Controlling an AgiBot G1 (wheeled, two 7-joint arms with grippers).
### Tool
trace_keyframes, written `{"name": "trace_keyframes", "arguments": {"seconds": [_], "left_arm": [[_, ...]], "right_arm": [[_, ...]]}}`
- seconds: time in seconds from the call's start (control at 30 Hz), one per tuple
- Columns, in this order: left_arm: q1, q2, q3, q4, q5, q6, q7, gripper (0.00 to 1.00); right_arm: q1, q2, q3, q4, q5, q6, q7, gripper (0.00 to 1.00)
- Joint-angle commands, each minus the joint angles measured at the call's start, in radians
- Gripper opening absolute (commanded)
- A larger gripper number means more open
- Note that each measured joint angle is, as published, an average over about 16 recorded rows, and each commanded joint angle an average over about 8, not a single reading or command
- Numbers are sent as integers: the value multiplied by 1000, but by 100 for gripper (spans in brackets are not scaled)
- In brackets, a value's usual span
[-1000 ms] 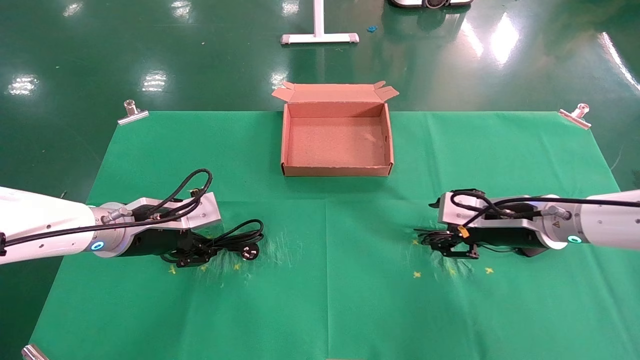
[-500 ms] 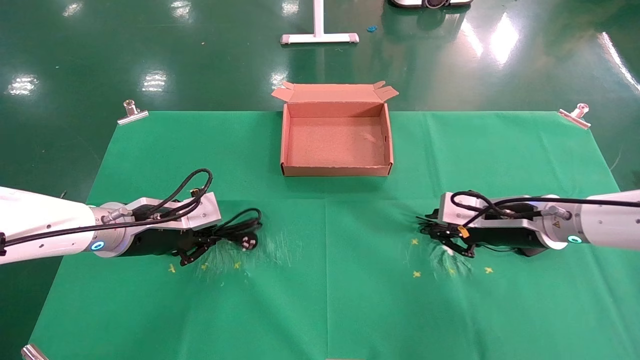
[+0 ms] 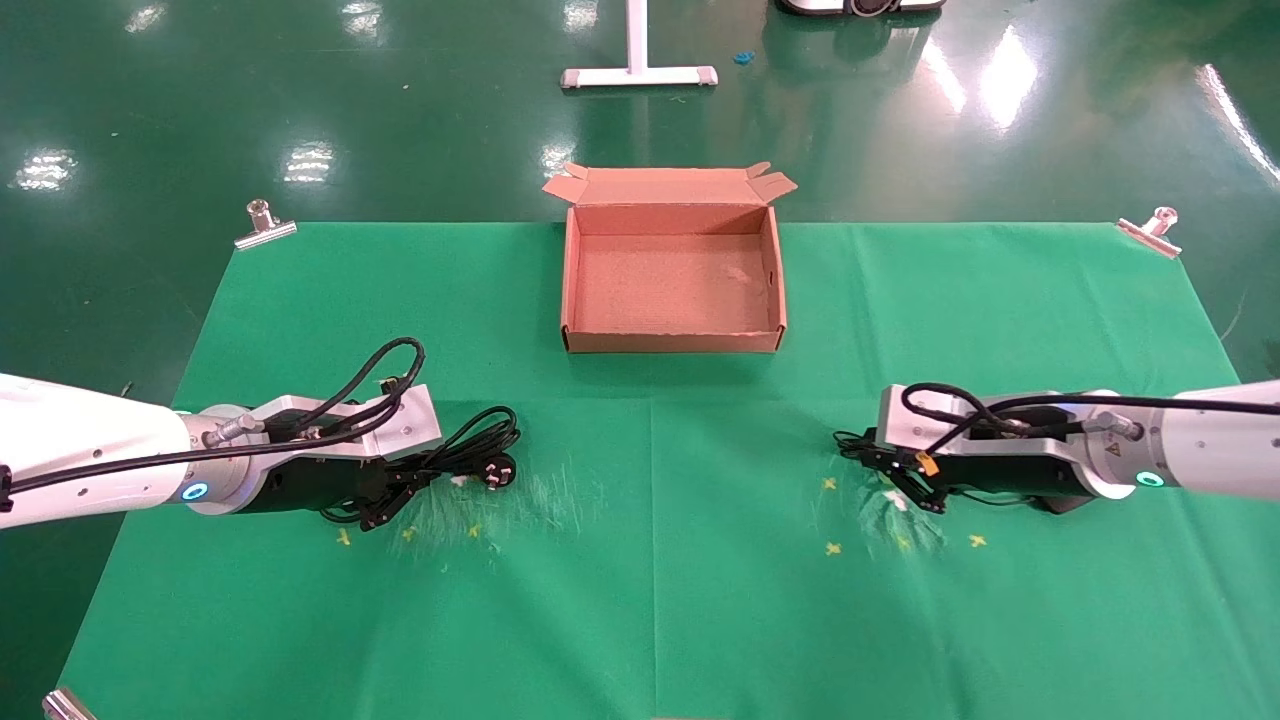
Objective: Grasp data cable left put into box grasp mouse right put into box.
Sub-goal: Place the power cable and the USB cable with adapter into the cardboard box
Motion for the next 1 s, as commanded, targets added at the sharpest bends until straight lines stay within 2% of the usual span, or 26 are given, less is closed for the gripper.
{"name": "trace_keyframes", "arguments": {"seconds": [0.03,0.3,0.43,0.6,0.77,0.93,1.0], "left_arm": [[4,0,1,2,4,-4,-2,0],[-118,19,-15,6,-74,73,82,0],[-172,66,-32,31,-106,56,108,0],[-212,192,-25,145,-69,-71,181,0],[-240,368,2,375,-21,-264,330,0],[-257,478,44,574,-80,-399,491,0],[-260,491,70,617,-132,-428,540,25]], "right_arm": [[-1,0,-1,0,0,0,-1,0],[40,13,24,7,15,9,13,0],[83,28,48,19,29,13,31,0],[132,50,73,45,46,7,54,0],[178,83,102,79,62,5,75,0],[214,119,126,109,74,-1,96,0],[224,132,133,119,77,-4,102,0]]}}
